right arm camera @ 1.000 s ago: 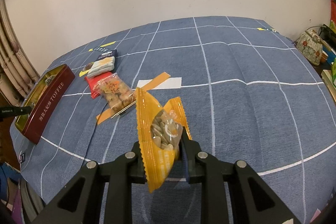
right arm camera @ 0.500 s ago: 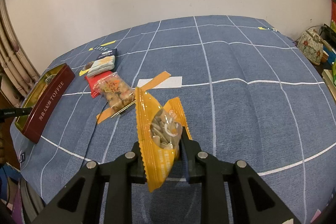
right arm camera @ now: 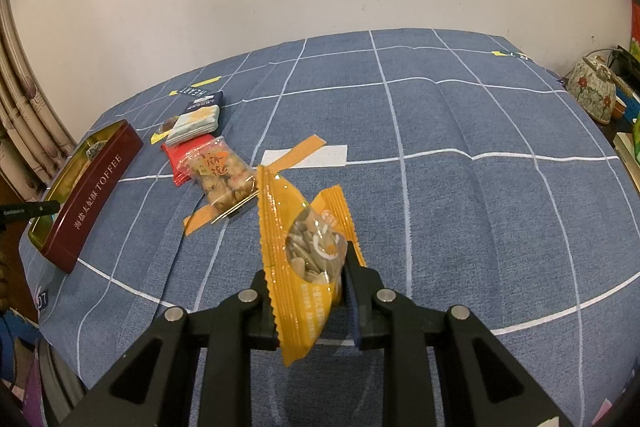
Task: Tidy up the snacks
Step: 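Carry the orange seed bag toward the tin with the right gripper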
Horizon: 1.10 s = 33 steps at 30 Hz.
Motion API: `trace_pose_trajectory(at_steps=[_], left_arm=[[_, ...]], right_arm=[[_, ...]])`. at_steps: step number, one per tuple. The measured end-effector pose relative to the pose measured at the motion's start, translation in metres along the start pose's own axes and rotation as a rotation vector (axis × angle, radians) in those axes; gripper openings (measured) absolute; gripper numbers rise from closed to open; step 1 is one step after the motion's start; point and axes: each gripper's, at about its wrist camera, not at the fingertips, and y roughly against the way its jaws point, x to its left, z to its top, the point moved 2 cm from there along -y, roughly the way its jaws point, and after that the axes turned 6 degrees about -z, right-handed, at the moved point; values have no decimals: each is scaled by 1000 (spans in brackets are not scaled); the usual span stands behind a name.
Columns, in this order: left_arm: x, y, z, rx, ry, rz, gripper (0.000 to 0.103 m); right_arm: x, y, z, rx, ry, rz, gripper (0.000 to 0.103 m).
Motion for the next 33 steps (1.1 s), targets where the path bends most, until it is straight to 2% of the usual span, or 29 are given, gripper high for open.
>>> trace_pose_trajectory(at_steps=[9, 16, 19, 25, 33], left_arm=[[-3, 29, 2, -28, 10, -10, 51], [-1, 52, -3, -49, -13, 7, 57], [8, 59, -4, -47, 3, 8, 64], [25, 67, -8, -63, 28, 21, 64], [33, 69, -8, -79, 38, 24, 64]], right_arm=[[-4, 6, 3, -12, -14, 6, 23], [8, 14, 5, -13, 3, 34, 23], [19, 19, 7, -20, 24, 48, 23], [42, 31, 13, -37, 38, 99, 23], [98, 54, 25, -69, 80, 199, 23]])
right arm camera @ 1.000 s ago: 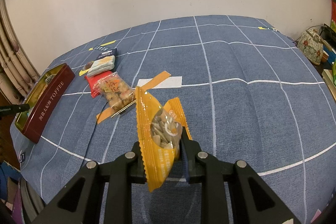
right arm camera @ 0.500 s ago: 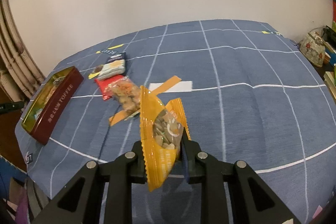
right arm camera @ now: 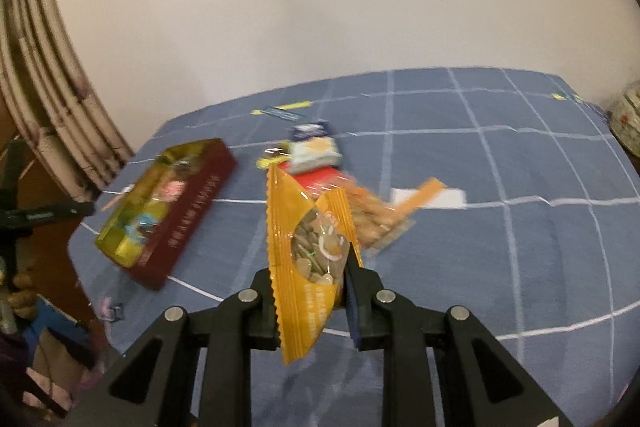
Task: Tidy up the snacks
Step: 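Carry the orange seed bag toward the tin with the right gripper, then lower the orange bag into the tin and open the right gripper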
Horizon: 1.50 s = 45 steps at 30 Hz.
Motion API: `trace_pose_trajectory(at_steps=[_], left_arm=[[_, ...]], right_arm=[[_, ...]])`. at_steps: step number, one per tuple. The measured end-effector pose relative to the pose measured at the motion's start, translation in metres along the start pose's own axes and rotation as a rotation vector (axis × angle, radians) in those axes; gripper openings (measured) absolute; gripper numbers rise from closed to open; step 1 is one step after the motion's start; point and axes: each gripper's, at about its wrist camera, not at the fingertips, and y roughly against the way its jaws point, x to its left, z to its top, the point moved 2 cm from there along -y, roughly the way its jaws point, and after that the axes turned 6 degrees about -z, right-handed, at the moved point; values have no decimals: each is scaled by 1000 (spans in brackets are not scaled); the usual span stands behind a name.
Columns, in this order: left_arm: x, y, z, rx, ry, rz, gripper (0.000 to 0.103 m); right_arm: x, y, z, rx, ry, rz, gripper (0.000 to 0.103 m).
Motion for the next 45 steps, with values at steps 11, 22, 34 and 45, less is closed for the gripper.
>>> trace_pose_trajectory(at_steps=[11, 22, 34, 45], left_arm=[[12, 8, 5, -45, 1, 21, 66], [18, 7, 6, -54, -3, 39, 67], [19, 5, 5, -55, -12, 44, 71], [21, 3, 5, -42, -5, 42, 72]], right_arm=[[117, -27, 42, 10, 164, 164, 23], [204, -107, 71, 92, 304, 195, 23], [212, -164, 79, 162, 310, 120, 24], [213, -180, 83, 189, 294, 122, 27]])
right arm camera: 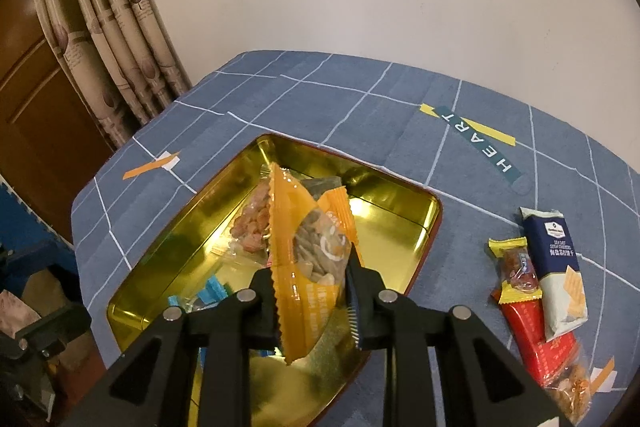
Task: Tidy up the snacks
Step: 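Lower the orange bag into the tin and open the right gripper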
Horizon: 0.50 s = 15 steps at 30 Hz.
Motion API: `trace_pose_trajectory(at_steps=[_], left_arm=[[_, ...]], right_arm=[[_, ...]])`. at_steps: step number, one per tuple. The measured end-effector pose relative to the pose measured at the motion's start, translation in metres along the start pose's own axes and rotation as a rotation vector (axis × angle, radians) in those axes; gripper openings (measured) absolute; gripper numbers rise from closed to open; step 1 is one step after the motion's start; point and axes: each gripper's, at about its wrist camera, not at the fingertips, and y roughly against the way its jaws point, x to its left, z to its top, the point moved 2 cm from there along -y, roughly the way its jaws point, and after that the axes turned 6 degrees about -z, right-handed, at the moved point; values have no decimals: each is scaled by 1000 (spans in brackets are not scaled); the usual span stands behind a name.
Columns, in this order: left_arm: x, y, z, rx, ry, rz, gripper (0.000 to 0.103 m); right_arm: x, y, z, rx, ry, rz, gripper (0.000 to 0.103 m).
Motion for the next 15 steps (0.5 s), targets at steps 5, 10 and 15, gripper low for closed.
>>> trace_pose_trajectory(at_steps=[5, 10, 15], left_arm=[[0, -1, 0, 0, -3, 2, 73], [0, -4, -1, 2, -5, 6, 74], [2, -5, -2, 5, 0, 11, 74]], right_arm=[[1, 2, 1, -8, -4, 23, 42], [1, 15, 3, -41, -11, 29, 42], [-19, 47, -8, -110, -90, 50, 43]])
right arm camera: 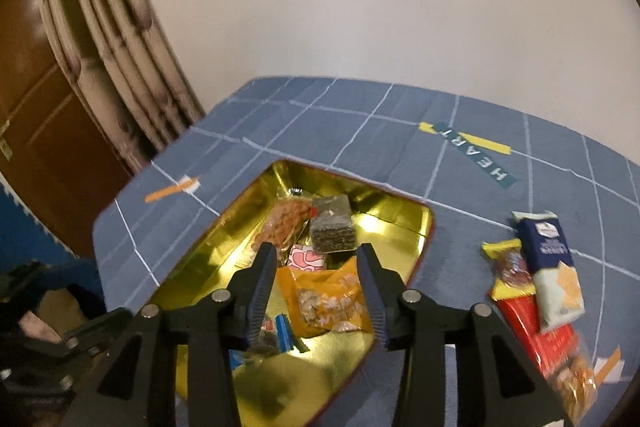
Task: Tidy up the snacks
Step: 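Lower the orange bag into the tin and open the right gripper, then grasp the yellow-wrapped round cake with the right gripper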
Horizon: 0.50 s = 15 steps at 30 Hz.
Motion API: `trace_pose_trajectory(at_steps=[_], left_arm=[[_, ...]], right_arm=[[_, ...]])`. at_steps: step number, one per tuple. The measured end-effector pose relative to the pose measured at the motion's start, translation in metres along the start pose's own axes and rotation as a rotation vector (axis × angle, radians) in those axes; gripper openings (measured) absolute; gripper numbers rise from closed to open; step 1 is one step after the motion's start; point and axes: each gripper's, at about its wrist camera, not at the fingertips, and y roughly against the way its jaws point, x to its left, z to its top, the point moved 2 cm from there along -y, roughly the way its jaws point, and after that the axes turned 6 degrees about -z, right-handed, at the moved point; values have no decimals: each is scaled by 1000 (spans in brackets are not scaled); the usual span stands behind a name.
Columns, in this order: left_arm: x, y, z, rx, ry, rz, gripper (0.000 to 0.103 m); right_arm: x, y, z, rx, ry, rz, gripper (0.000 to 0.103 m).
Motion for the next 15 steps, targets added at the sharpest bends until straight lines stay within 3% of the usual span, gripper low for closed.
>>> trace_pose_trajectory(at_steps=[3, 6, 10, 15], left_arm=[[0, -1, 0, 4, 3, 2, 74], [-1, 0, -1, 5, 5, 3, 74], [-6, 2, -2, 6, 1, -2, 74], [-17, 4, -4, 3, -31, 4, 76]], right_arm=[[-23, 26, -15, -41, -71, 0, 43], [-55, 53, -39, -62, -116, -54, 43], [-106, 78, -67, -26, -141, -126, 43], [-144, 88, -63, -2, -136, -167, 43]])
